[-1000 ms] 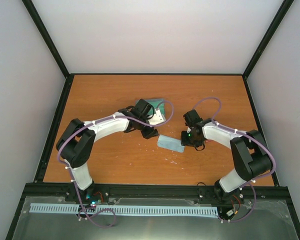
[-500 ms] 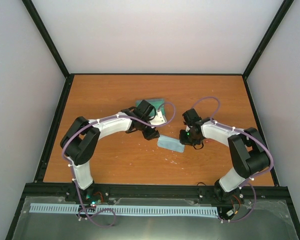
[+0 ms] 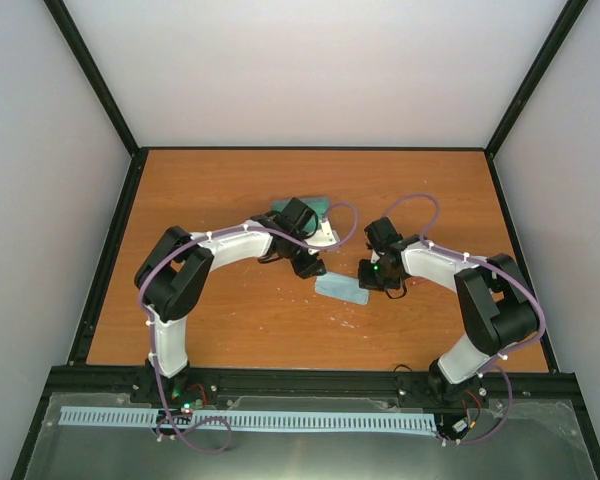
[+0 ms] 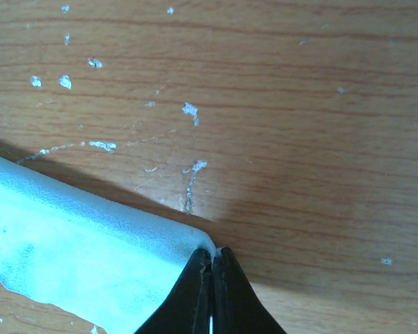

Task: Organize the sunglasses
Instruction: Pick up the glasses cleaning cloth from the center of the board.

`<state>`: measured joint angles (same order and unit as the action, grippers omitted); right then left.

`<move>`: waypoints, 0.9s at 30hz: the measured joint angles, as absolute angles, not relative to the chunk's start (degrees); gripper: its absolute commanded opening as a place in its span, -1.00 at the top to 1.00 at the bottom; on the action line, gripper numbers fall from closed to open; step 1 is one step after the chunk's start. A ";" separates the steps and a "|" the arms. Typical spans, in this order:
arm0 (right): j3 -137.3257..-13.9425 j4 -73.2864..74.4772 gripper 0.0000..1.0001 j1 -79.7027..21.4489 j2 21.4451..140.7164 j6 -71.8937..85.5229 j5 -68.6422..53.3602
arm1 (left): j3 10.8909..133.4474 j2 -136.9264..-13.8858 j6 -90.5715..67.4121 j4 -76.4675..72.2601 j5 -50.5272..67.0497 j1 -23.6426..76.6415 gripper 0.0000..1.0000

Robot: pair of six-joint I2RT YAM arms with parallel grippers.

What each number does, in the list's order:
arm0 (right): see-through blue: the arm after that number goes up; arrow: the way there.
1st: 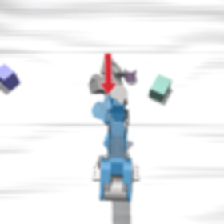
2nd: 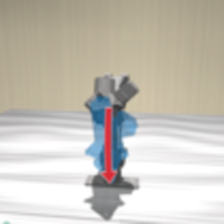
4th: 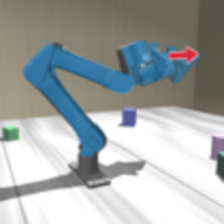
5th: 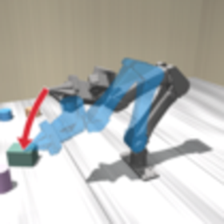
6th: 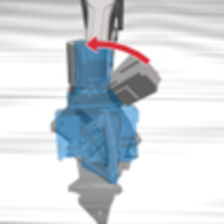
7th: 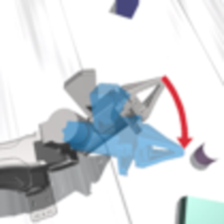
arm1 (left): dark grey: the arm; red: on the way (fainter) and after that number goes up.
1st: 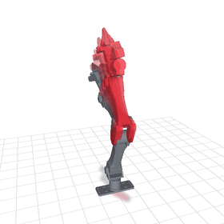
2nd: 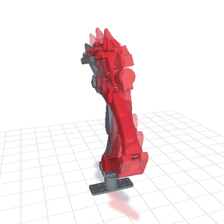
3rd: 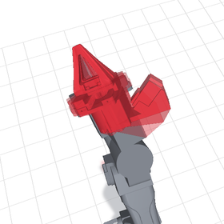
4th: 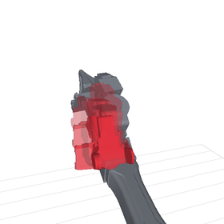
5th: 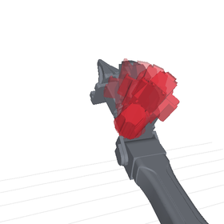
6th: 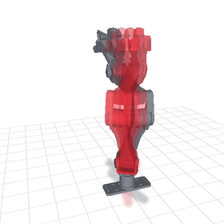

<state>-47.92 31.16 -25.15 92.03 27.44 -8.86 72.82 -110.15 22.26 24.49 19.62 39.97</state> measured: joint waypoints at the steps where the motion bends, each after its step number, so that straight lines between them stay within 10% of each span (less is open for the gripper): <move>1: -47.90 31.14 0.94 -25.15 92.03 27.49 -8.86 | 72.82 -110.32 22.39 24.49 19.81 39.97 -0.13; 27: -47.88 31.11 0.94 -25.15 92.03 27.44 -9.02 | 73.14 -114.91 23.22 25.21 23.62 39.97 0.21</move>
<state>-47.88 31.11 -25.15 92.03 27.44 -9.02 73.14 -114.91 23.22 25.21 23.62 39.97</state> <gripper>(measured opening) 0.031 0.460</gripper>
